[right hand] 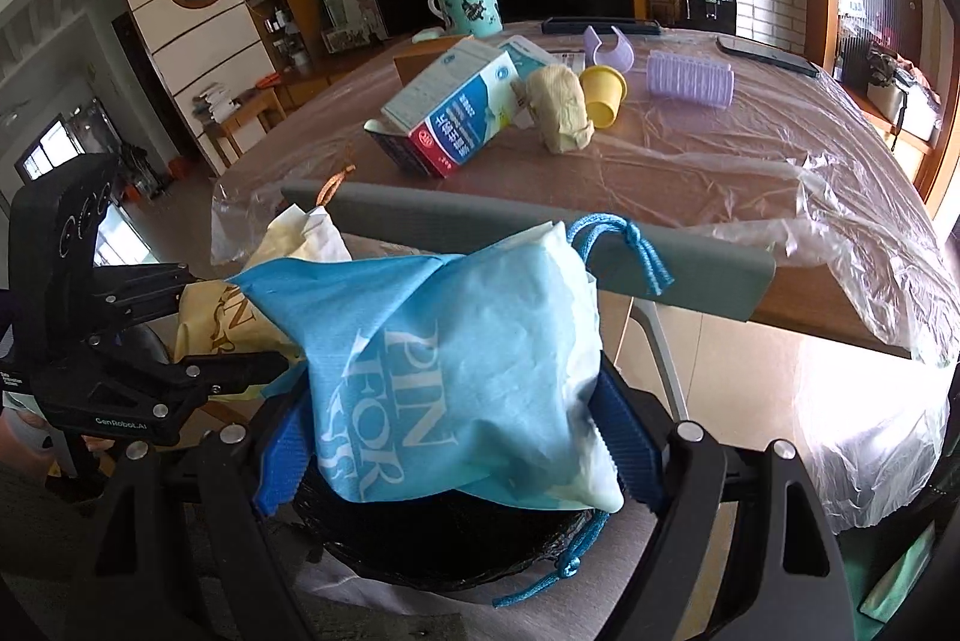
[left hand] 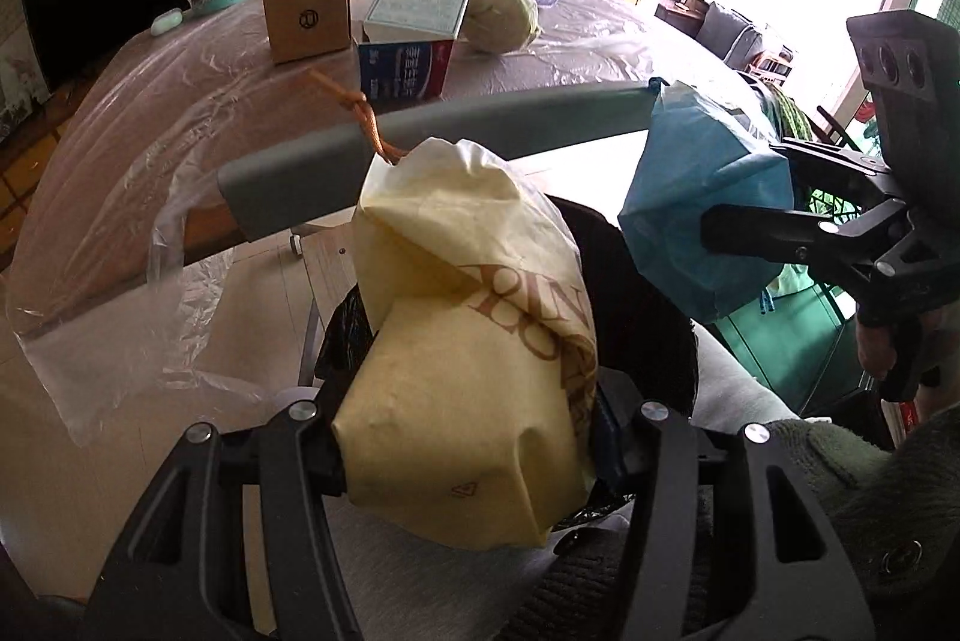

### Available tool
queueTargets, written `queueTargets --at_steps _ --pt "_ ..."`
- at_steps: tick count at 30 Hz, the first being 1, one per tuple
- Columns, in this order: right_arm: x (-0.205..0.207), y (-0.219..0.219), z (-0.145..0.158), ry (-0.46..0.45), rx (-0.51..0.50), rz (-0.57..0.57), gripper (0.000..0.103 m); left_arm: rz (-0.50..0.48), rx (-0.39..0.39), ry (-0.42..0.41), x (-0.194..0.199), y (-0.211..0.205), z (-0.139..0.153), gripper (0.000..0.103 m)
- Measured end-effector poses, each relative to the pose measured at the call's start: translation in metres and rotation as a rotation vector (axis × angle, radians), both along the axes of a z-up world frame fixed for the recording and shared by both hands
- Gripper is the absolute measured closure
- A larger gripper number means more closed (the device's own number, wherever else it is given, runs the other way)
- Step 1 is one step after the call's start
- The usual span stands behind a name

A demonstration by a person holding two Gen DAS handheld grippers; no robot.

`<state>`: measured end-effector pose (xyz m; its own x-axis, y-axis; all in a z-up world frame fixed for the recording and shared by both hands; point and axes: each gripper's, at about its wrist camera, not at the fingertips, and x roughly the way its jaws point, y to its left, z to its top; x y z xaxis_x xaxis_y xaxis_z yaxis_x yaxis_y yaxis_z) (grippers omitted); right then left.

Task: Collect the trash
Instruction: 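Carry both bags over the black trash bin with both tools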

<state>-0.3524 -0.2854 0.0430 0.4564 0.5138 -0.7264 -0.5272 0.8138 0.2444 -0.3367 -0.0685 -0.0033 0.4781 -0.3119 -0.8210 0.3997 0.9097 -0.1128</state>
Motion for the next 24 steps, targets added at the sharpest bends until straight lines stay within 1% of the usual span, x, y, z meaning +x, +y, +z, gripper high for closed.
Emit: queueTargets --at_steps 10,19,24 --pt "-0.003 0.007 -0.017 0.04 -0.02 0.015 0.022 -0.036 0.03 0.041 -0.004 -0.014 -0.018 0.045" --pt "0.002 0.006 -0.038 0.089 -0.018 -0.009 0.022 -0.04 0.048 0.072 0.006 -0.016 -0.034 0.045" --pt "0.005 0.008 -0.047 0.099 -0.04 -0.02 0.022 -0.045 0.068 0.09 0.012 -0.018 -0.044 0.045"
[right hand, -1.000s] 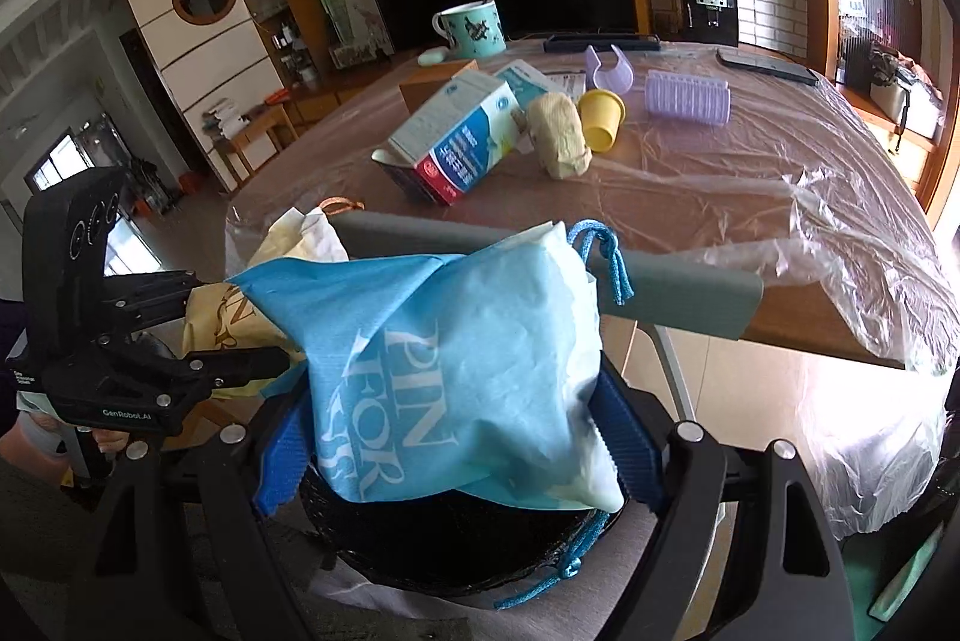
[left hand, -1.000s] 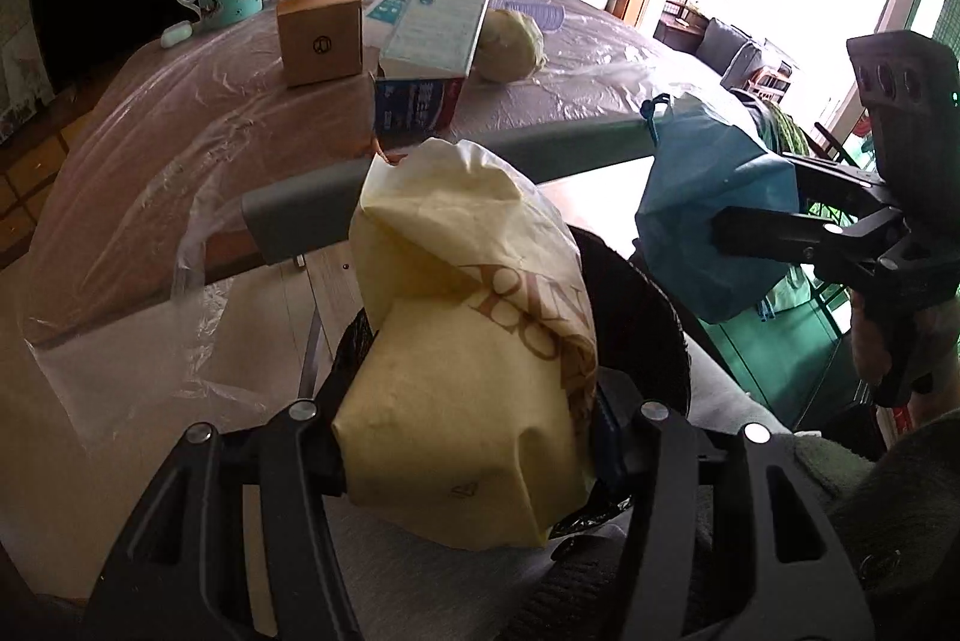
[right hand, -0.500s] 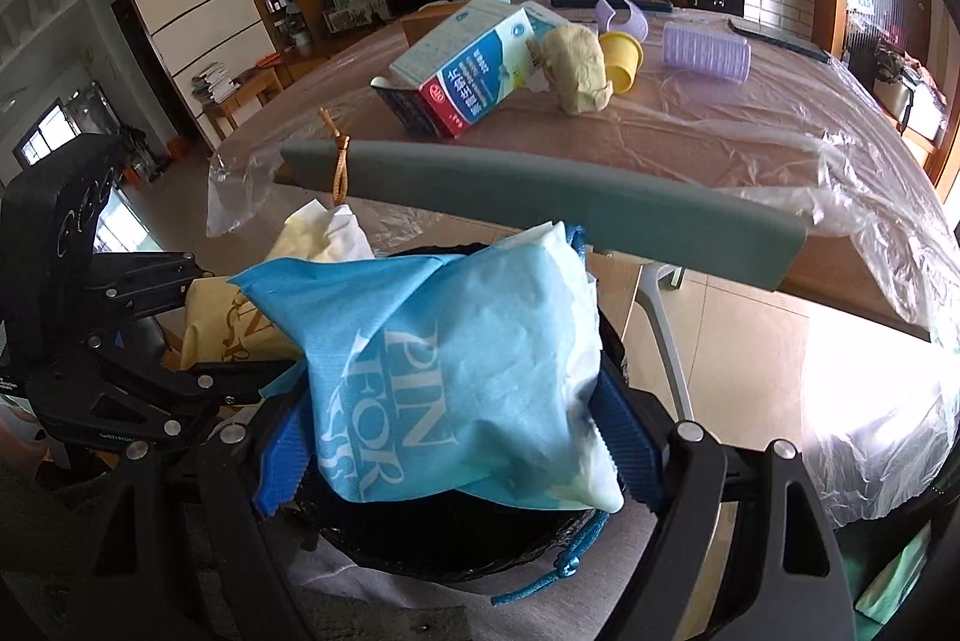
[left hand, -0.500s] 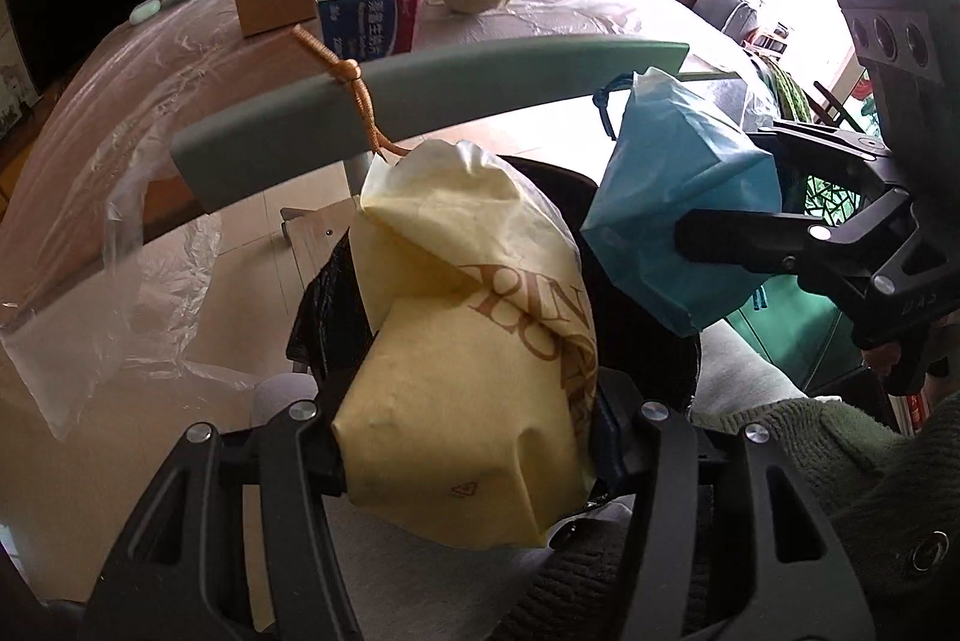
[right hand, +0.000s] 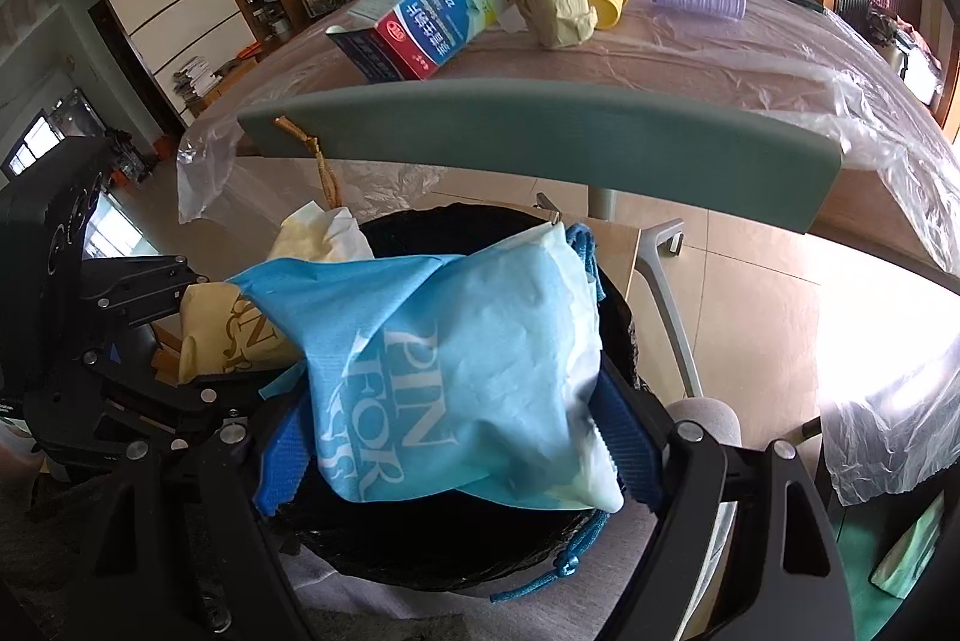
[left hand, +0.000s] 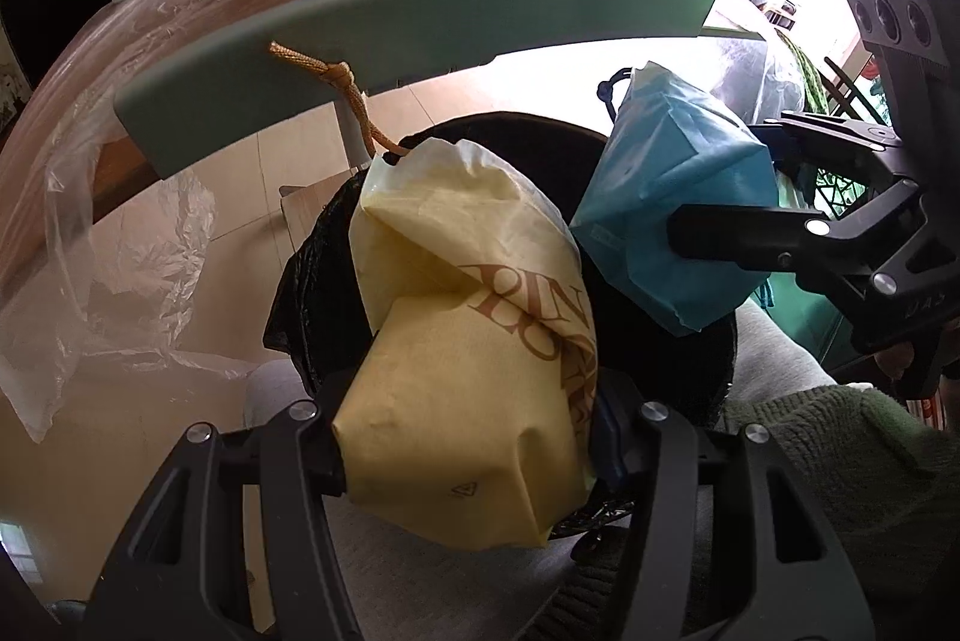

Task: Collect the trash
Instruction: 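Carry both bags over the black trash bin with both tools, then open both tools to drop the bags into the black bin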

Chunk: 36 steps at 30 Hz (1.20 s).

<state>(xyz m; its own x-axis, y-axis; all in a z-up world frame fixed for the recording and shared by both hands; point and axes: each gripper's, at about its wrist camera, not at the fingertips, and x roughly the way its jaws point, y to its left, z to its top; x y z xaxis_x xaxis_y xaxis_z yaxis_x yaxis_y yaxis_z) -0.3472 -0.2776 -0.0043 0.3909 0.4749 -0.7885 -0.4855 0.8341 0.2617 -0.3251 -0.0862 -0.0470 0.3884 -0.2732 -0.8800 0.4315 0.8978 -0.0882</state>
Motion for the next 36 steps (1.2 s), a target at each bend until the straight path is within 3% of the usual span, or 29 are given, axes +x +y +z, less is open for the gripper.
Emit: queueTargets --at_steps 36 --pt "0.018 0.019 -0.021 0.022 -0.028 -0.05 0.021 -0.028 0.097 0.009 0.023 -0.015 -0.023 0.045"
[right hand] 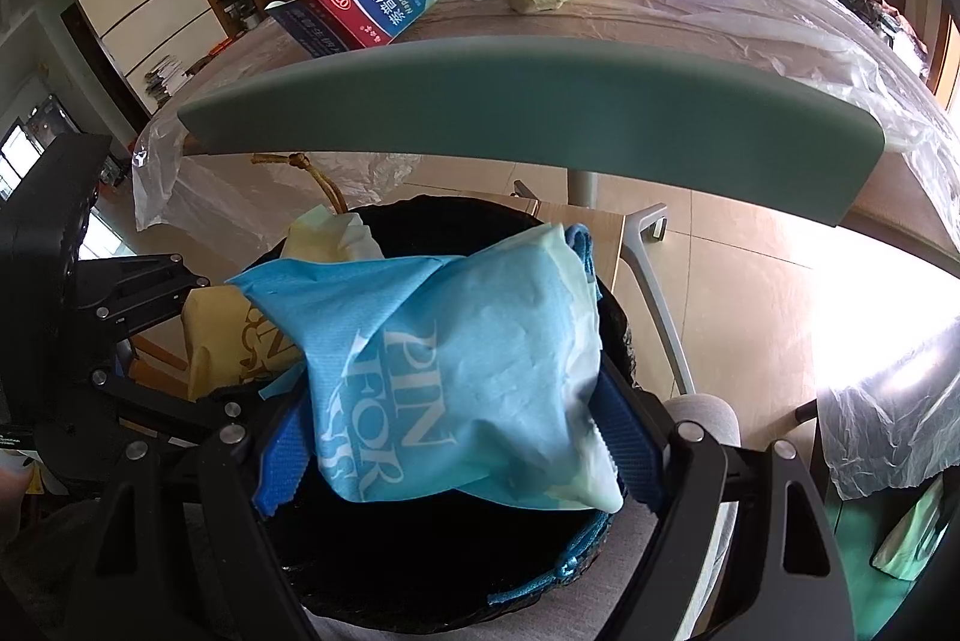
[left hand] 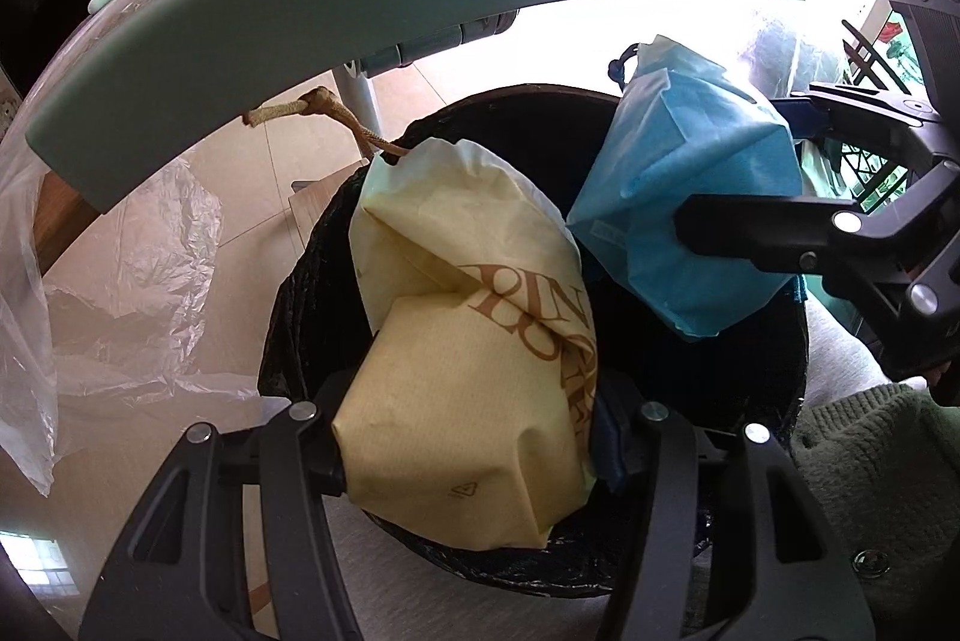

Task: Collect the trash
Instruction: 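Open both tools to drop the bags into the black bin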

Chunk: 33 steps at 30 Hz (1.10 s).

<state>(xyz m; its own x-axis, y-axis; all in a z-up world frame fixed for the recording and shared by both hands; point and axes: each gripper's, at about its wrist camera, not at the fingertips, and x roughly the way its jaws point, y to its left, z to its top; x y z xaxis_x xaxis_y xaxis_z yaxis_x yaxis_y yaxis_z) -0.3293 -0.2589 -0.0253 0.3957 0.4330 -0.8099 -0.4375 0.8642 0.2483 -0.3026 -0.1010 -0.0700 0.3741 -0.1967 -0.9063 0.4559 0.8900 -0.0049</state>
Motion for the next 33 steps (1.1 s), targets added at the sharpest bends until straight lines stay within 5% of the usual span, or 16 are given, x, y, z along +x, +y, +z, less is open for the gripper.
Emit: queueTargets --at_steps 28,30,33 --pt "0.004 0.004 -0.006 0.007 -0.008 -0.018 0.019 -0.019 0.038 -0.003 0.0 -0.014 0.004 0.045" --pt "0.003 0.003 -0.004 0.002 -0.007 -0.019 0.019 -0.035 0.035 -0.015 0.0 -0.014 0.004 0.041" --pt "0.001 0.0 0.0 -0.018 -0.004 -0.023 0.014 -0.024 0.035 -0.047 0.001 -0.011 0.006 0.022"
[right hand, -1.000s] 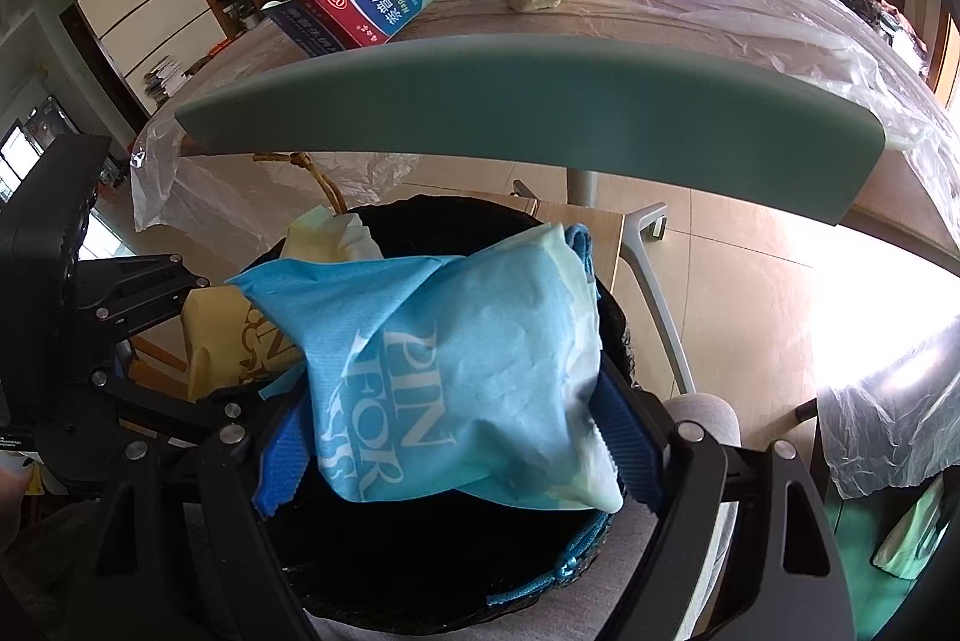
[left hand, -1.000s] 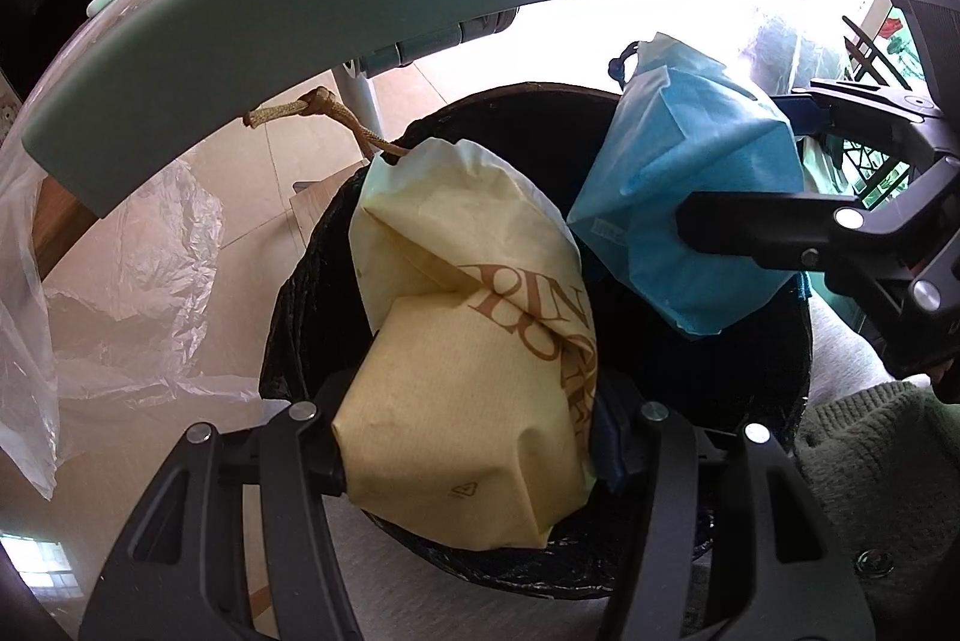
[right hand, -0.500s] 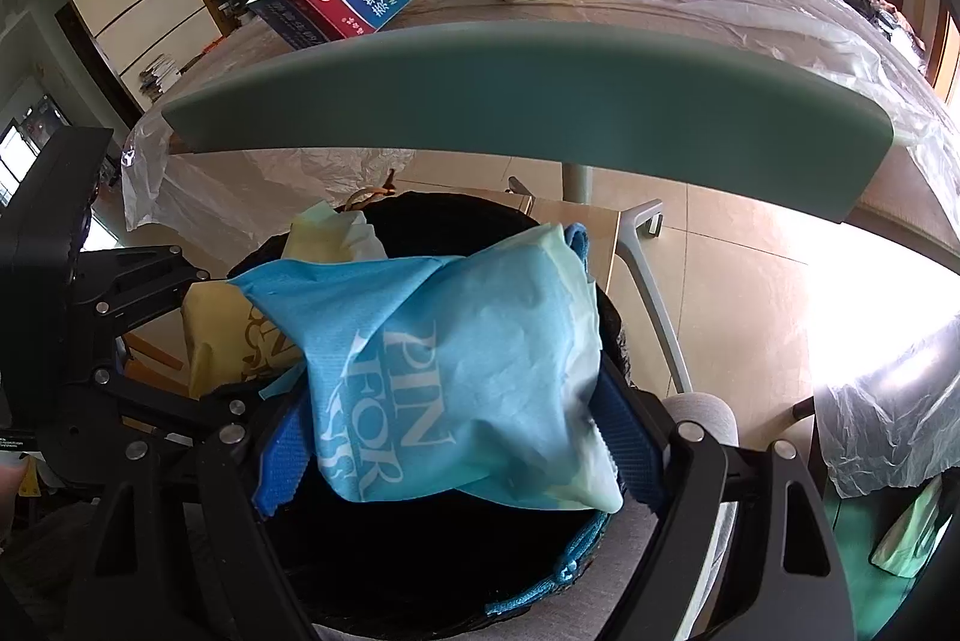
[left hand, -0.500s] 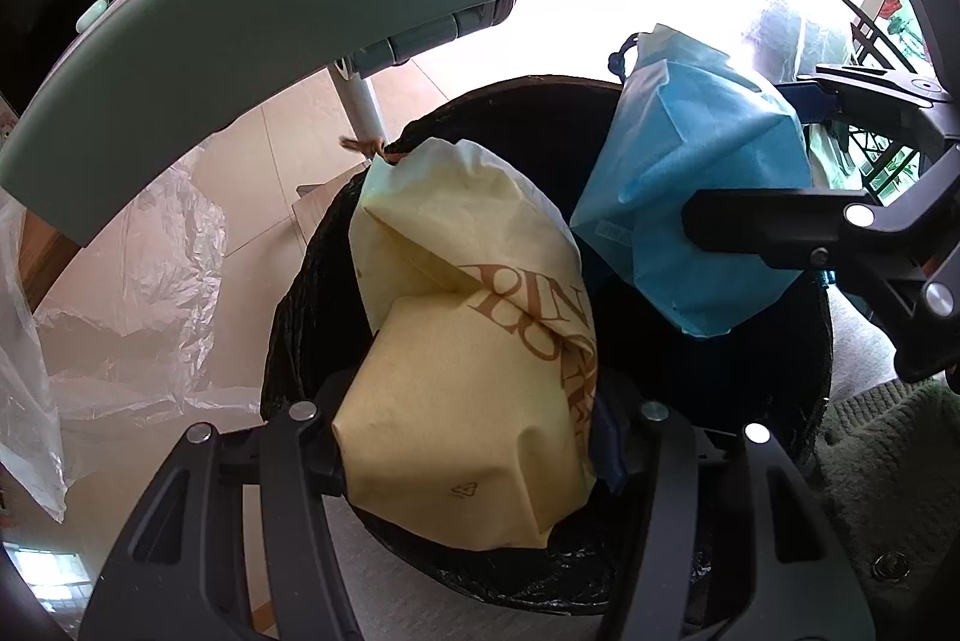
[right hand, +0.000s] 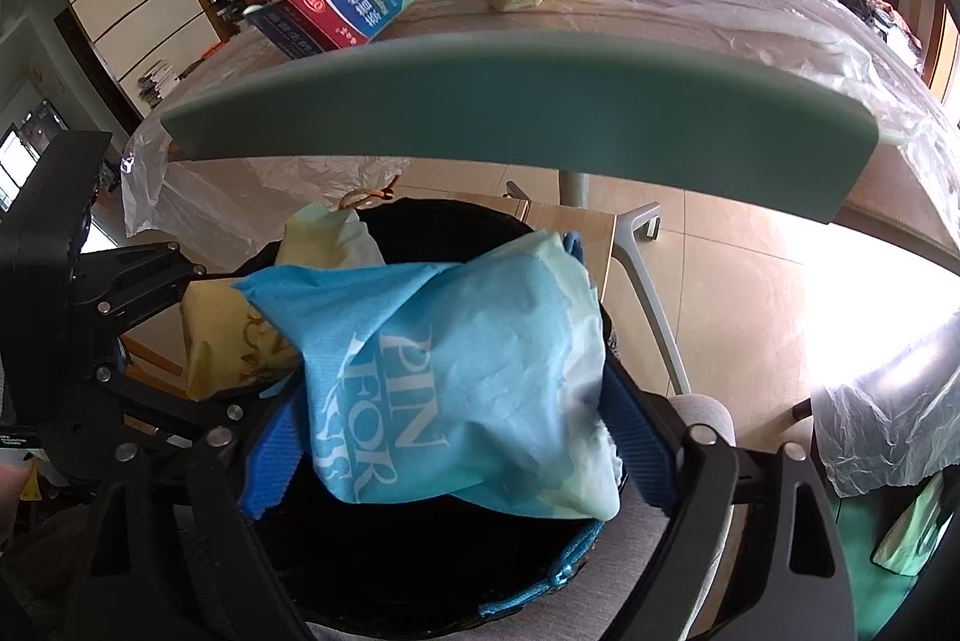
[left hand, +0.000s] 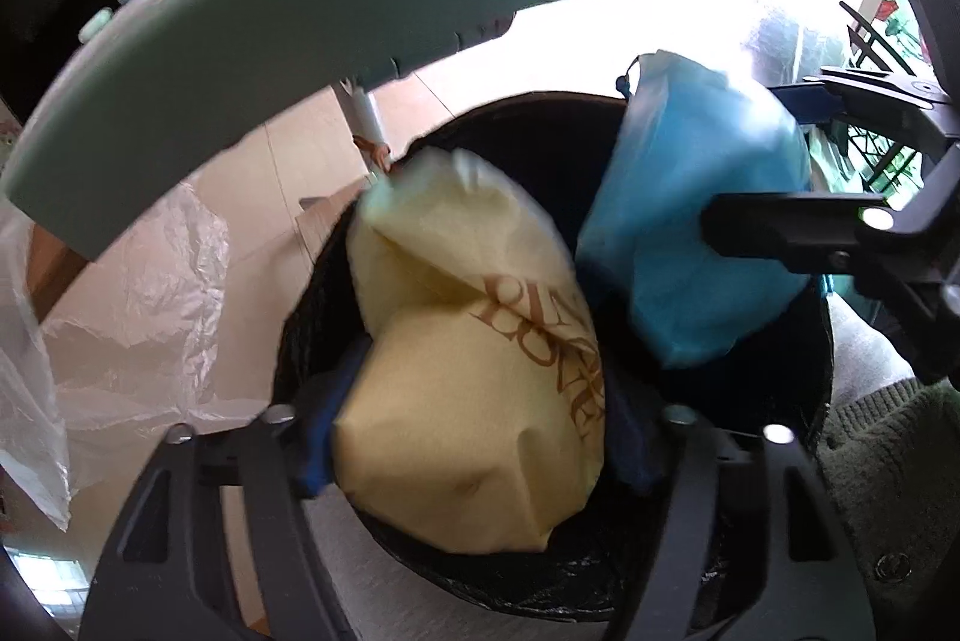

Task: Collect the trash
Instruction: 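Open both tools to drop the bags into the black bin, then grasp the white medicine box with the left tool while the right tool grasps the tissue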

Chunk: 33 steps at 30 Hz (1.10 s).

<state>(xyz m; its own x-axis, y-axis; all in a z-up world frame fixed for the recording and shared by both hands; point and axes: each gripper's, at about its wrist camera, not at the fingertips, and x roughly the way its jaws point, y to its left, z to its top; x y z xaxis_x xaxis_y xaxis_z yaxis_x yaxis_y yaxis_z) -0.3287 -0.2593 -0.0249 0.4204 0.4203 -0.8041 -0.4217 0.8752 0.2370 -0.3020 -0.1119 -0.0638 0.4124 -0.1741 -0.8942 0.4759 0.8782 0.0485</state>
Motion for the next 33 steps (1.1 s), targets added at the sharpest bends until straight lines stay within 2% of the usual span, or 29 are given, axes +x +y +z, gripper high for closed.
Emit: queueTargets --at_steps 1,5,8,10,12,13,14,16,18,19,21,23,24,26,29,33 --pt "-0.001 -0.001 0.001 -0.004 0.0 -0.001 0.013 0.008 -0.01 -0.006 0.0 0.003 0.002 0.018" --pt "-0.006 -0.01 0.012 -0.041 0.006 -0.009 0.01 0.029 -0.006 -0.037 0.0 0.008 0.01 0.018" --pt "-0.015 -0.018 0.03 -0.112 -0.001 -0.009 0.01 0.033 -0.001 -0.074 -0.007 0.012 0.025 0.018" --pt "-0.023 -0.027 0.048 -0.182 0.002 -0.012 0.01 0.035 -0.022 -0.118 -0.014 0.017 0.046 0.018" --pt "-0.034 -0.039 0.079 -0.299 0.017 -0.028 0.01 0.039 -0.043 -0.192 -0.021 0.024 0.073 0.018" --pt "-0.042 -0.047 0.101 -0.387 0.027 -0.052 0.008 0.05 -0.066 -0.251 -0.026 0.029 0.094 0.018" --pt "-0.048 -0.054 0.117 -0.454 0.041 -0.072 0.004 0.064 -0.098 -0.313 -0.029 0.035 0.114 0.011" --pt "-0.065 -0.068 0.154 -0.641 0.113 -0.108 0.004 0.096 -0.194 -0.437 -0.036 0.049 0.15 0.001" --pt "-0.078 -0.082 0.171 -0.787 0.209 -0.151 0.004 0.13 -0.284 -0.548 -0.039 0.059 0.174 0.001" --pt "-0.078 -0.085 0.177 -0.809 0.241 -0.208 0.004 0.173 -0.306 -0.58 -0.037 0.063 0.181 0.001" --pt "-0.059 -0.083 0.179 -0.71 0.248 -0.209 0.004 0.239 -0.318 -0.546 -0.025 0.062 0.184 0.001" --pt "-0.032 -0.073 0.171 -0.583 0.24 -0.129 0.004 0.193 -0.363 -0.442 -0.004 0.06 0.179 0.001" --pt "-0.02 -0.066 0.165 -0.55 0.207 -0.114 0.004 0.177 -0.38 -0.401 0.005 0.056 0.176 0.001" --pt "0.001 -0.053 0.152 -0.527 0.112 -0.104 0.004 0.188 -0.352 -0.393 0.015 0.05 0.17 0.001" --pt "0.025 -0.041 0.134 -0.492 0.012 -0.067 0.004 0.148 -0.276 -0.371 0.031 0.042 0.156 0.001" --pt "0.046 -0.025 0.114 -0.438 -0.035 -0.037 0.004 0.084 -0.254 -0.292 0.055 0.03 0.136 0.001"
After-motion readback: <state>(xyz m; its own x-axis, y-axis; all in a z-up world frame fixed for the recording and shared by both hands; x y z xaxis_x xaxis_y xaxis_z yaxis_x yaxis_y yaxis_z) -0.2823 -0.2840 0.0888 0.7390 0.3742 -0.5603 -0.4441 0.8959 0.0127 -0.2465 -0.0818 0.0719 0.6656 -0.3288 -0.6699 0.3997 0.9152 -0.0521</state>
